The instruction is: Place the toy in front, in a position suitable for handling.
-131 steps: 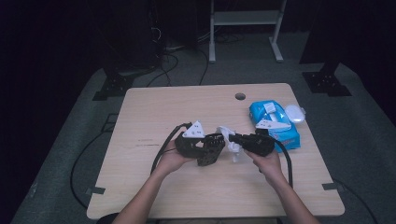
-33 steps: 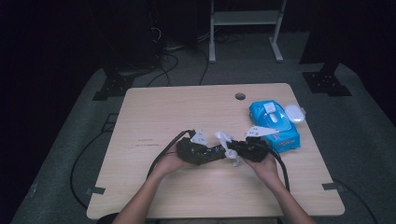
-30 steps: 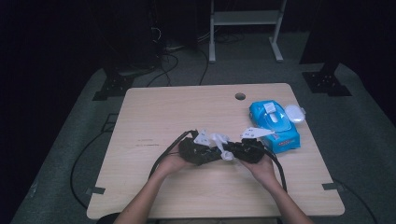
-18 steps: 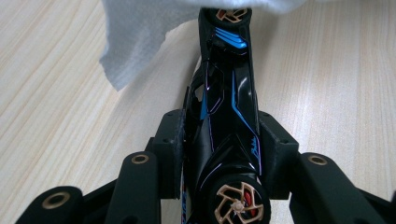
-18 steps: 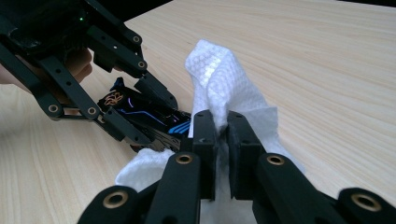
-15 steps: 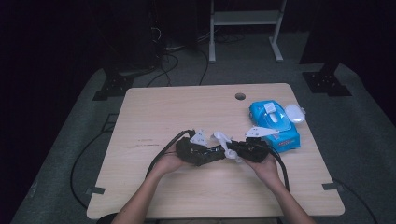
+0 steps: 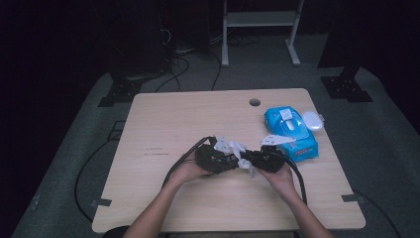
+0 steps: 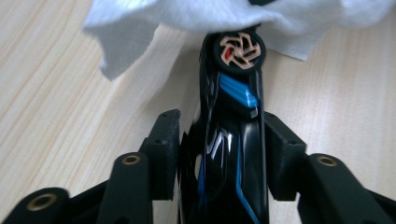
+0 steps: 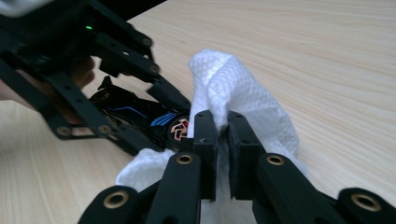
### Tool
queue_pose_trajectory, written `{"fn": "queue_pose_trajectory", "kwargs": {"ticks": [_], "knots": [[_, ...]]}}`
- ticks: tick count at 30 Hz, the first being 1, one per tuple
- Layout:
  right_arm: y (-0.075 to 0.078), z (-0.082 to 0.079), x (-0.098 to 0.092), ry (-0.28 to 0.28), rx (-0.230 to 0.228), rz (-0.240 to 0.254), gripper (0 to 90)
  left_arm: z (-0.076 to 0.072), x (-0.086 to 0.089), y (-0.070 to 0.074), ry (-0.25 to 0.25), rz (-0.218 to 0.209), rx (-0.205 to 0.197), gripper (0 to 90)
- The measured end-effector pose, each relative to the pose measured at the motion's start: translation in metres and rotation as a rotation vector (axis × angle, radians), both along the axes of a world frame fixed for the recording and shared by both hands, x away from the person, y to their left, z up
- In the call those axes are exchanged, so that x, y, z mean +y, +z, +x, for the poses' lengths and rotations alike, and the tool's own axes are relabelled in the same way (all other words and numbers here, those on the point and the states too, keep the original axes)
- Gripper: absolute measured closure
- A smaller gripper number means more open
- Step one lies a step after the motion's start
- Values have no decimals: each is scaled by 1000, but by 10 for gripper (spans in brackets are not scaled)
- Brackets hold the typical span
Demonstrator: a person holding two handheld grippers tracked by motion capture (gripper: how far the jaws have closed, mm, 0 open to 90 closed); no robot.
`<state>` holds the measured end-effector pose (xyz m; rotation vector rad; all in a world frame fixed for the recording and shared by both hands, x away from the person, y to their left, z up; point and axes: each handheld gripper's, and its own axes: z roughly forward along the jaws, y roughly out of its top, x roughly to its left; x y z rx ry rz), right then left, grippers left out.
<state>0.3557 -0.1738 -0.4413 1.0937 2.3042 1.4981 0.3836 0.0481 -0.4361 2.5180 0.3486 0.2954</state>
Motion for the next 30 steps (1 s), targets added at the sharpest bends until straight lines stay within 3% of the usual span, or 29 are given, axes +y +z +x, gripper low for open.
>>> {"fn": "queue_pose_trajectory", "kwargs": {"ticks": [6, 7, 9, 10, 11, 13, 16, 19, 27, 30], "knots": [[1, 0, -1, 5, -1, 21, 827, -3, 5, 1, 2, -29, -16, 571], [4, -1, -1, 8, -6, 35, 827, -4, 10, 3, 2, -77, -2, 572], [6, -2, -2, 11, -15, 54, 827, -6, 15, 9, -8, -121, -11, 572], [6, -2, -2, 11, -15, 54, 827, -6, 15, 9, -8, -121, -11, 573], [11, -2, -6, 15, -26, 93, 827, -8, 20, 17, -14, -157, -17, 572], [15, -3, -9, 10, -38, 105, 827, -10, 25, 23, -11, -211, -9, 573], [16, -3, -13, -1, -35, 127, 828, -11, 29, 30, -7, -235, -18, 572], [13, -2, -14, -11, -27, 120, 827, -9, 33, 30, 2, -281, 1, 573], [2, 3, -12, -14, 16, 116, 827, -6, 39, 32, 12, -329, 17, 573], [3, 3, -12, -14, 12, 113, 827, -7, 37, 31, 12, -312, 8, 573]]}}
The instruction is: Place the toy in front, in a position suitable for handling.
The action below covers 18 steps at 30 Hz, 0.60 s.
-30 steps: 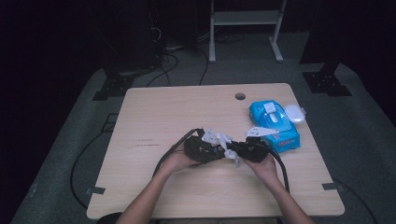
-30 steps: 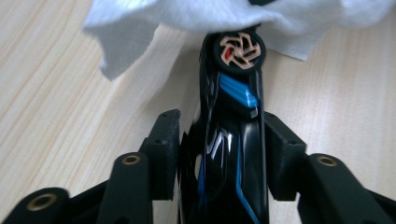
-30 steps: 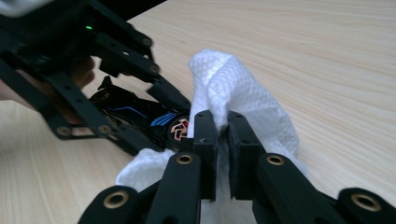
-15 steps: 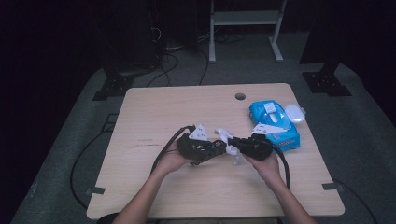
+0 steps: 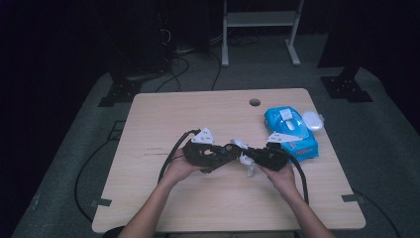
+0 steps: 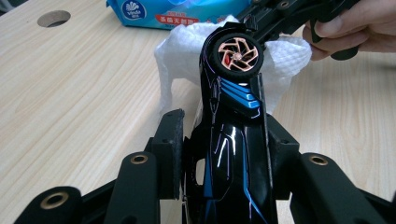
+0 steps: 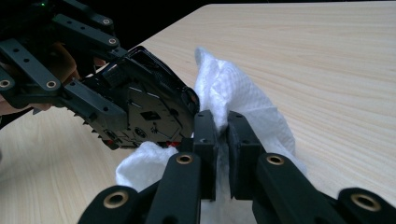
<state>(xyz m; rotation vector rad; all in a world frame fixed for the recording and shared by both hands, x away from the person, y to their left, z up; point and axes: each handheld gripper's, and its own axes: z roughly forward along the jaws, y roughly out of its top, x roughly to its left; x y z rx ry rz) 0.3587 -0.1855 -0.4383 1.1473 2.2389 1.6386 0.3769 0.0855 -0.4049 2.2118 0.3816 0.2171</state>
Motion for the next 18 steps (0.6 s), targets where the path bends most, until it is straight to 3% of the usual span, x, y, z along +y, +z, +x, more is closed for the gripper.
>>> {"fn": "queue_pose_trajectory", "kwargs": {"ticks": [1, 4, 7, 10, 11, 12, 14, 15, 18], "knots": [[5, -1, -1, -5, -13, 15, 827, -2, -4, -3, 0, 49, -17, 573], [14, -5, -2, 1, -43, 34, 827, -2, -7, -6, -5, 50, -10, 573], [18, -8, -1, 2, -62, 26, 827, 0, -6, -4, -3, 19, -3, 573], [14, -6, -3, -2, -46, 30, 827, 0, -3, -2, 0, -4, 0, 573], [7, -3, -3, -9, -21, 15, 827, 2, 3, 1, 8, -55, 14, 573], [4, -2, -3, -8, -9, 10, 827, 3, 4, 2, 15, -66, 14, 573], [1, -1, -2, -4, -3, -1, 827, 3, 5, 3, 20, -63, 8, 573], [1, -1, 0, -4, -5, -7, 827, 3, 6, 3, 27, -41, -2, 573], [9, -3, 0, 0, -22, 22, 827, 5, 7, -1, 30, -48, 13, 573]]}}
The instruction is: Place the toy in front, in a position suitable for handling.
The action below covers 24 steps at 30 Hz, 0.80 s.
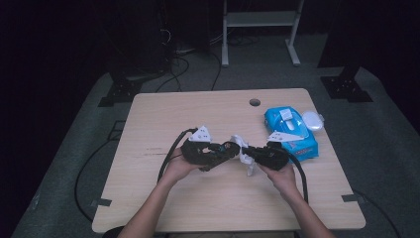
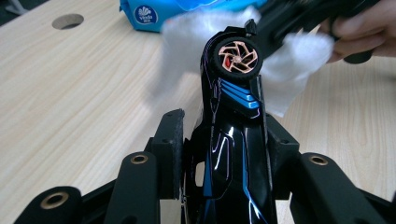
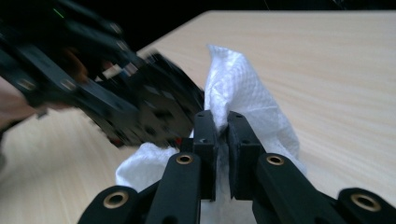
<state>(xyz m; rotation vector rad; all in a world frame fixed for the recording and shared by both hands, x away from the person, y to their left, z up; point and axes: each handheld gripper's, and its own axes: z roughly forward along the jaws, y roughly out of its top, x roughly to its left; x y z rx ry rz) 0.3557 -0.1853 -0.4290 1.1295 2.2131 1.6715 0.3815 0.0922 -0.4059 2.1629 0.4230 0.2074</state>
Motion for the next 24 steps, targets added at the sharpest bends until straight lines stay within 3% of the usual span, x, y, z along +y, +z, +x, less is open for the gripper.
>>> {"fn": "queue_pose_trajectory", "kwargs": {"ticks": [2, 3, 5, 9, 12, 15, 20, 24], "knots": [[3, -1, 0, 1, -7, 6, 827, 0, -2, -2, -2, 14, 4, 573], [9, -4, 0, 9, -32, 19, 827, -1, -7, -5, -4, 49, -7, 573], [12, -5, 1, 10, -44, 15, 827, -1, -12, -8, -12, 75, -6, 573], [9, -5, 2, 12, -36, -3, 827, -2, -20, -13, -14, 129, -23, 573], [7, -5, 4, 16, -31, -8, 827, -2, -23, -17, -7, 140, -23, 574], [5, -5, 10, 30, -33, -42, 826, -2, -29, -25, -6, 180, -17, 574], [2, -5, 14, 36, -30, -59, 826, 0, -29, -29, -12, 190, -1, 573], [-2, -3, 14, 37, -15, -70, 826, 4, -28, -35, -5, 185, 37, 573]]}}
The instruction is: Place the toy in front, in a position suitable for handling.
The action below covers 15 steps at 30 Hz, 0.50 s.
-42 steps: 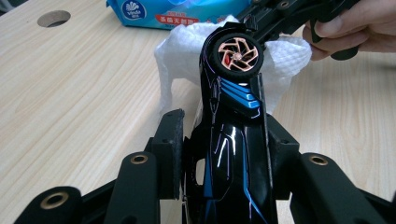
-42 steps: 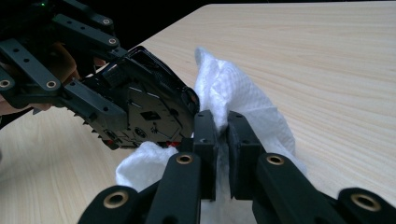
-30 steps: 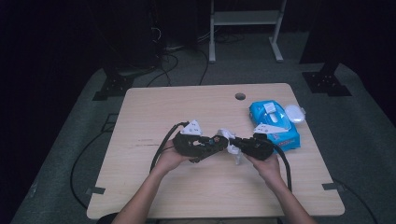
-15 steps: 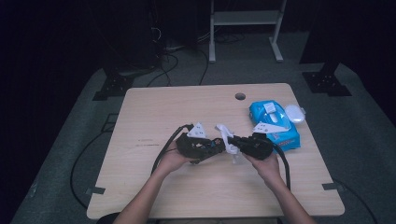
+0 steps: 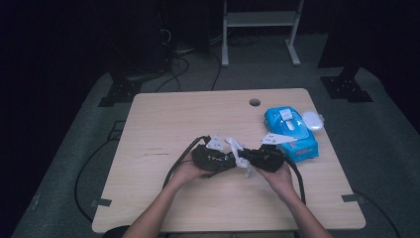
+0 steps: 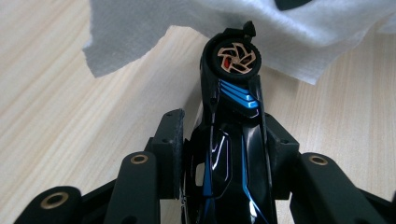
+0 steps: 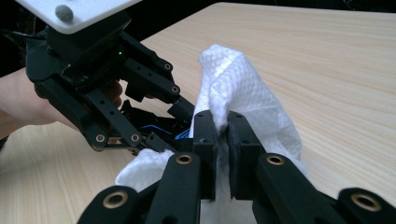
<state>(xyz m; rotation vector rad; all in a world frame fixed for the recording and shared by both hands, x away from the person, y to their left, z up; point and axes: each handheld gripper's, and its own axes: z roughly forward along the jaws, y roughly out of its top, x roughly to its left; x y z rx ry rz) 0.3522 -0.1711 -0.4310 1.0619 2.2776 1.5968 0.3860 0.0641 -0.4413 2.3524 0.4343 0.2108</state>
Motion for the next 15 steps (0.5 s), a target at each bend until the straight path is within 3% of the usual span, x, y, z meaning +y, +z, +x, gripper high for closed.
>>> {"fn": "queue_pose_trajectory", "kwargs": {"ticks": [12, 15], "knots": [[-1, 1, 0, -4, 4, 0, 826, 4, 6, -2, 14, -34, 40, 563], [-1, 1, -1, -5, 5, 0, 826, 6, 11, 0, 10, -61, 64, 551]]}}
